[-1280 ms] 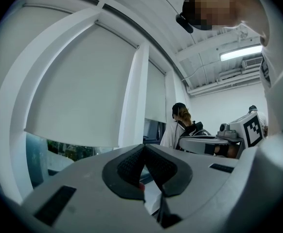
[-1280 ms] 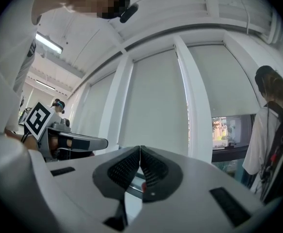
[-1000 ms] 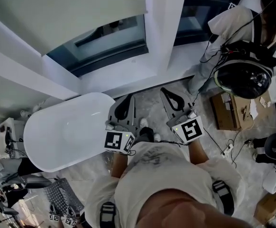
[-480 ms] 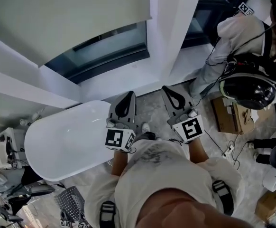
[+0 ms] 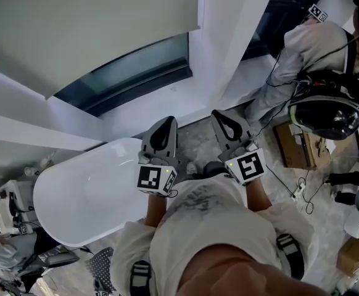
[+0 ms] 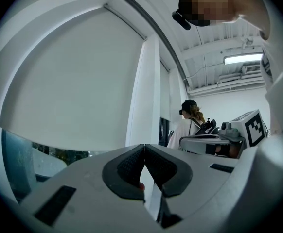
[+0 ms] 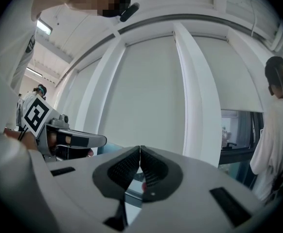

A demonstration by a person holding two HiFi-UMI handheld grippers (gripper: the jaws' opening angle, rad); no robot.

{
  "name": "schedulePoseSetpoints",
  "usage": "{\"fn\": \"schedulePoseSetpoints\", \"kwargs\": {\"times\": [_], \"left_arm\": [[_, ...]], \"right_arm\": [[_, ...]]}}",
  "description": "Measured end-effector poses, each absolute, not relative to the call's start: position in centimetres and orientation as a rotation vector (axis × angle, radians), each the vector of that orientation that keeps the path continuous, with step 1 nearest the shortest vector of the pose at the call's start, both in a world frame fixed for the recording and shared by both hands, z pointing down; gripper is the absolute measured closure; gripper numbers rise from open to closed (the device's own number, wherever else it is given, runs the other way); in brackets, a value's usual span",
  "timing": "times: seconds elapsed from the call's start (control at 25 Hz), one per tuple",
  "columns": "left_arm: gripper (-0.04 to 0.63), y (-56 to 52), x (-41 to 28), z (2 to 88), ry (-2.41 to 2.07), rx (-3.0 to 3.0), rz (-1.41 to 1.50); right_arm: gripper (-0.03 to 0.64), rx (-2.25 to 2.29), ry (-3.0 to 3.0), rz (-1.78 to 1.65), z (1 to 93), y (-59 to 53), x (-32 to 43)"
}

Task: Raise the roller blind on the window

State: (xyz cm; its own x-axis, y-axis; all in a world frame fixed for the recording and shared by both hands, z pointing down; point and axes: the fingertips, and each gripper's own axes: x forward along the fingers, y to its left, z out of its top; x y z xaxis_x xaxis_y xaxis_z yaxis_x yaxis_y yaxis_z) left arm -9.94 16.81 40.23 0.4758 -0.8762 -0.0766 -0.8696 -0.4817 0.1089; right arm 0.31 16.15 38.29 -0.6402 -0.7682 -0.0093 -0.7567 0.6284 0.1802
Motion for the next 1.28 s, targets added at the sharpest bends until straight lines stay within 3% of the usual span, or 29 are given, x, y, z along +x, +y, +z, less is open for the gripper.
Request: {"fn": "schedulePoseSetpoints", "kwargs": {"times": [1.28], "left_arm": [[0.586,1.3,-6.8,39.6,-1.561,2.645,-0.163]], "right_arm": [[0.555,1.248,-2.843,-0.156,38.2,0.1,2.0]]}}
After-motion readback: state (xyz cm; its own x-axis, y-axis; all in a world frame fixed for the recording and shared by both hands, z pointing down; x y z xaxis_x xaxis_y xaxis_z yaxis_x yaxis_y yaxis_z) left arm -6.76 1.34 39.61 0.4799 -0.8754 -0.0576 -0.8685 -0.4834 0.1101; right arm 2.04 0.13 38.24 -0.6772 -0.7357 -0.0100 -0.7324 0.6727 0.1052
